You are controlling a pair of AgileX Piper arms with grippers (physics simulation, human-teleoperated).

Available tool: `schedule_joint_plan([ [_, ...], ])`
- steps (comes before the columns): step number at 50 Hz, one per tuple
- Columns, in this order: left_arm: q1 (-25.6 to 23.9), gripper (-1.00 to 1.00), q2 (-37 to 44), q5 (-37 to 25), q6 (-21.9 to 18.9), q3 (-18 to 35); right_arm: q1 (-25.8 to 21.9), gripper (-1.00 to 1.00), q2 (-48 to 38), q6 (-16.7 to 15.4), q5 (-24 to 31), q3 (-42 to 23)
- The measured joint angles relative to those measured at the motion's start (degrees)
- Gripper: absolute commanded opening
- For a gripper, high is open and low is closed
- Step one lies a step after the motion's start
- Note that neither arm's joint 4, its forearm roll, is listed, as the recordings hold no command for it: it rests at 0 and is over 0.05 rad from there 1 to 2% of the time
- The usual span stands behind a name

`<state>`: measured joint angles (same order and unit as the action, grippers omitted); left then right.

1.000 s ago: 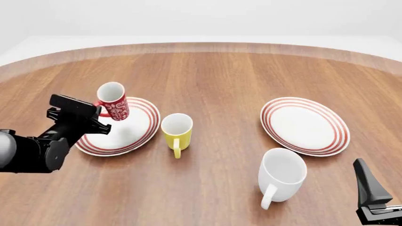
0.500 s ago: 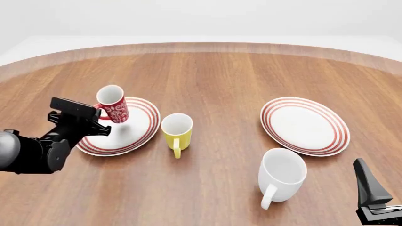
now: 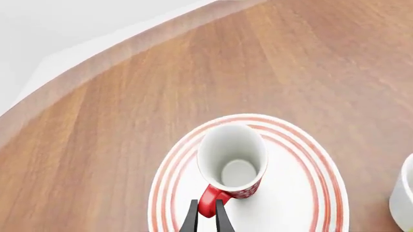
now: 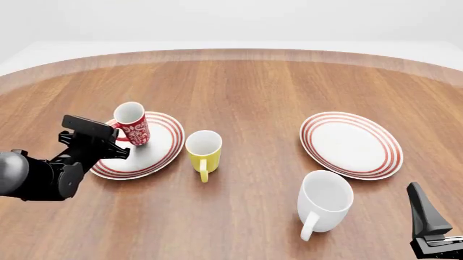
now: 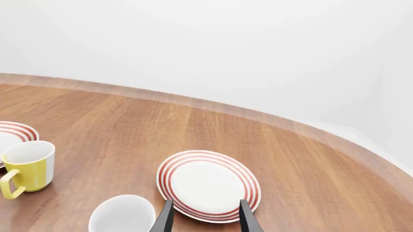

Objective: Put the red mug on the left plate.

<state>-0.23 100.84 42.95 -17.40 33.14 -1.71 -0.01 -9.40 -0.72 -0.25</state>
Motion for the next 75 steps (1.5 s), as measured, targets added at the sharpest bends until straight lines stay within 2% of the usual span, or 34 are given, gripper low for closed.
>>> schedule_joint_plan([
  [15,0.3,-1.00,1.1,0.0,0.1,0.3,0.0,1.00,0.0,0.0,0.0,0.0],
  [16,0.3,1.00,1.1,0.0,0.2,0.3,0.0,1.00,0.0,0.0,0.0,0.0],
  [49,0.5,1.00,2.2,-0.5,0.7,1.0,-0.2,1.00,0.0,-0.1,0.0,0.1],
  [75,-0.1,1.00,-1.0,-0.4,1.4,-1.5,-0.3,1.00,0.0,-0.2,0.1,0.2],
])
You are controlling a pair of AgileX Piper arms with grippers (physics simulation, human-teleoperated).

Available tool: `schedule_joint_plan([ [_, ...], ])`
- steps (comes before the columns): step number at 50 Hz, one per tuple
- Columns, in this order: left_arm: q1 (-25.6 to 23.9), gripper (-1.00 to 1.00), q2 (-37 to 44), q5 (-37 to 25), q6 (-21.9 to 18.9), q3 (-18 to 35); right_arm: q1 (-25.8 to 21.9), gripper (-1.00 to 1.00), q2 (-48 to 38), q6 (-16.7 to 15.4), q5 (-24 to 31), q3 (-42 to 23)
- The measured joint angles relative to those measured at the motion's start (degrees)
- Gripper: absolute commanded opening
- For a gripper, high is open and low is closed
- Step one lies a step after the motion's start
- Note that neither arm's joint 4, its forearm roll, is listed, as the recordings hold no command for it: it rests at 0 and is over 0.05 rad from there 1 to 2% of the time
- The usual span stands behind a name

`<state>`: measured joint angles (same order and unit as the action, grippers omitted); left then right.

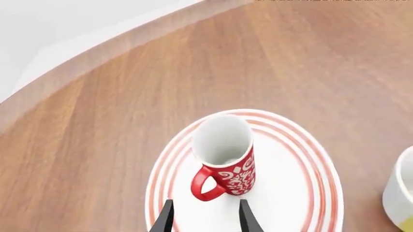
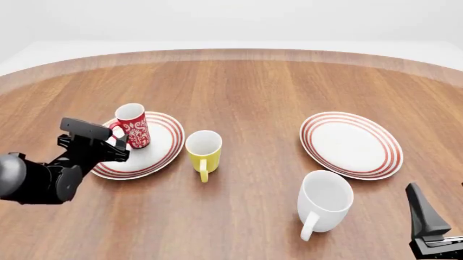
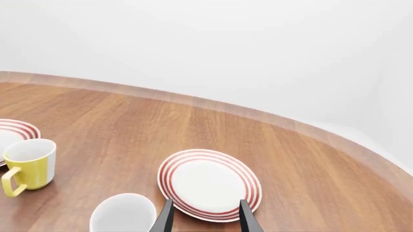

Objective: Put the red mug on the left plate.

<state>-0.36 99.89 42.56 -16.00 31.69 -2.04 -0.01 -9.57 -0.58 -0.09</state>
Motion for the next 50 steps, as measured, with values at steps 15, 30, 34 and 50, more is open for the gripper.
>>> schedule_joint_plan([
  [15,-1.9,1.00,-1.8,0.0,0.5,-1.6,0.0,1.00,0.0,0.0,0.0,0.0],
  [30,-3.6,1.00,-3.2,0.1,1.2,-2.9,0.0,1.00,0.0,0.0,0.0,0.0],
  [34,-4.2,1.00,-3.5,0.2,1.5,-3.3,0.0,1.00,0.0,0.0,0.0,0.0],
  [50,-7.1,1.00,-5.5,-0.1,3.2,-4.6,0.0,1.00,0.0,0.0,0.1,0.0],
])
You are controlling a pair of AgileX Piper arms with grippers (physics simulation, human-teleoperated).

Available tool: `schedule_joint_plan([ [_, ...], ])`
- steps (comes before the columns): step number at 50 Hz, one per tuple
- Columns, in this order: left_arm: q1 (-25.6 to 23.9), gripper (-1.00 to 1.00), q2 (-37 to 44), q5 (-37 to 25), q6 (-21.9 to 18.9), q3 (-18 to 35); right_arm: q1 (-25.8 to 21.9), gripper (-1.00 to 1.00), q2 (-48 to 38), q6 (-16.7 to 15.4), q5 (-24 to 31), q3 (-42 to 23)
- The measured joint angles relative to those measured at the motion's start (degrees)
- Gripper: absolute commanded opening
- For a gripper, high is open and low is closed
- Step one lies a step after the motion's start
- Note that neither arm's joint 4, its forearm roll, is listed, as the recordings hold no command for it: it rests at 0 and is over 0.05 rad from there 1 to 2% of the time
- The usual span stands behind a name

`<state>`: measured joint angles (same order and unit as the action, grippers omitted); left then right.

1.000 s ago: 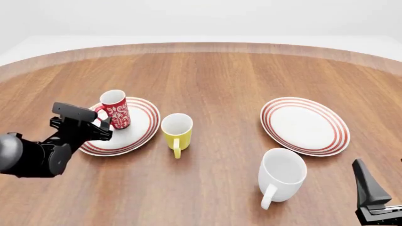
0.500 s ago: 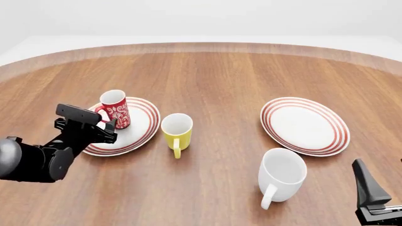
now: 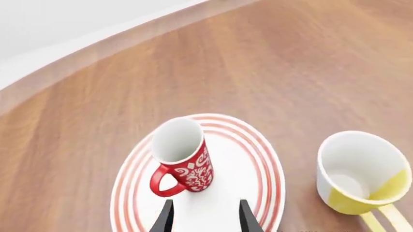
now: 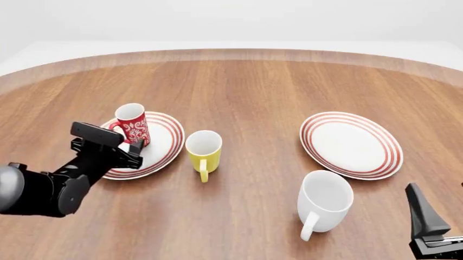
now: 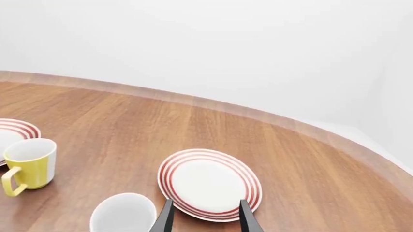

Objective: Put the red mug on the left plate.

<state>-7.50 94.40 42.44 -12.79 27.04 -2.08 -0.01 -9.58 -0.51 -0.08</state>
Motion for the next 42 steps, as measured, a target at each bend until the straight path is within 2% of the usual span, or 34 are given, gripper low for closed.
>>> schedule_joint_plan([
  [24,-7.0,1.00,-5.8,-1.2,3.3,-3.3,-0.1,1.00,0.0,0.0,0.2,0.0],
  [42,-15.9,1.00,-17.2,-4.9,7.4,-8.1,-0.1,1.00,0.0,0.0,0.4,0.0],
])
